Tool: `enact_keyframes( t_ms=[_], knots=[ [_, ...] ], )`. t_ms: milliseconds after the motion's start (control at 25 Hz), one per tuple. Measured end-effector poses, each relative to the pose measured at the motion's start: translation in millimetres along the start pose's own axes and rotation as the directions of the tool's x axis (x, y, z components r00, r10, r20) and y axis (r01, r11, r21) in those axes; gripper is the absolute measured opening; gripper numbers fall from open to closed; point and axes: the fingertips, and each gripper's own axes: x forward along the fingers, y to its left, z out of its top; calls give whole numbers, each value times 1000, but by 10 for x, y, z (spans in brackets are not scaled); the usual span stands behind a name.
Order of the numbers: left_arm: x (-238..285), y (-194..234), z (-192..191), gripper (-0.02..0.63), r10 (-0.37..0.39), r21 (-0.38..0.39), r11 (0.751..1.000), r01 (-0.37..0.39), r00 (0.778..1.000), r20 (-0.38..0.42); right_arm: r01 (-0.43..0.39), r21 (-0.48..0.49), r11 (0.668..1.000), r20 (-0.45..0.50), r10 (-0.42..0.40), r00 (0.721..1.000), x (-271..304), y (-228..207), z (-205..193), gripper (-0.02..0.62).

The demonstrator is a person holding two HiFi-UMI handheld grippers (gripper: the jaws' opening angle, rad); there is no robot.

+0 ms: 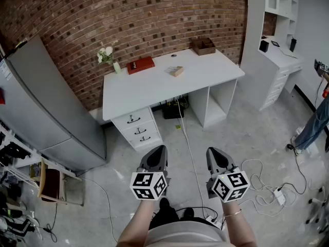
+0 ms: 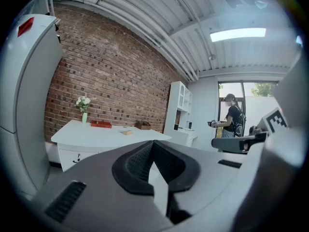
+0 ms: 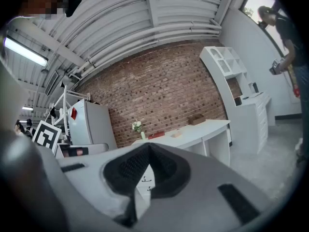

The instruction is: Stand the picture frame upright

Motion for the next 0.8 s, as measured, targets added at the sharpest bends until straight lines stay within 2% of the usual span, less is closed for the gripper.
enact_keyframes(
  t_ms=[520,640,800],
  knots=[
    [105,122,124,-9,-5,-3,1000,5,1000,29,-51,-14,999,14,51,999,167,67,12,3],
    [282,223,105,-9,1,17,1000,-1,1000,13,-34,-23,999,13,35,999,336,-13,25,3],
    [605,422,36,28,3,11,1000,-3,1000,-6,-1,-35,999,-4,1,1000,652,-164,11,19]
  ],
)
